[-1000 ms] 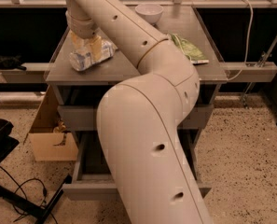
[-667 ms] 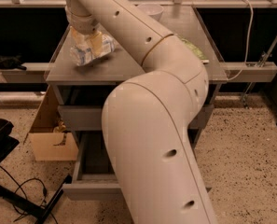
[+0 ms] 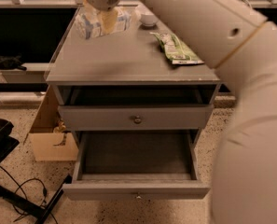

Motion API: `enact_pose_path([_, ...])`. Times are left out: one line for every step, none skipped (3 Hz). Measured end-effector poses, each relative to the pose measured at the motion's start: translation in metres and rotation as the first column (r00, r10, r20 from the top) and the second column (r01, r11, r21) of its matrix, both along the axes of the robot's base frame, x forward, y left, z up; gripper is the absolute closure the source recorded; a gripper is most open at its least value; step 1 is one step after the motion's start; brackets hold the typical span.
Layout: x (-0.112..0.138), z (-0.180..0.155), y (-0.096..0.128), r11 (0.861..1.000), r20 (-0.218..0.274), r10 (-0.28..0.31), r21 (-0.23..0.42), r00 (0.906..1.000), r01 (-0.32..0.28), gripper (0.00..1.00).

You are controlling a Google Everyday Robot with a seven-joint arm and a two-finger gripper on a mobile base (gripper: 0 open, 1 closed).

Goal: Place blue plastic bottle into middle drawer

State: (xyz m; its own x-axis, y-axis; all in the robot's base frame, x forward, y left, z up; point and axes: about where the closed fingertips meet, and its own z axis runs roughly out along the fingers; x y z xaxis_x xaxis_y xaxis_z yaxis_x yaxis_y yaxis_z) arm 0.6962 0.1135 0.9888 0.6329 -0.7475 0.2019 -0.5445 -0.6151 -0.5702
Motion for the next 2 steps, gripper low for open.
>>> enact_pose_path([-0.072, 0.045, -0.014, 0.988, 0.049, -0.076, 0.142, 0.9959, 0.068, 1.00])
enact_pose_path([-0.124, 0.012, -0.024, 0.964, -0.045, -0.123, 0.231, 0.9913, 0.131, 1.00])
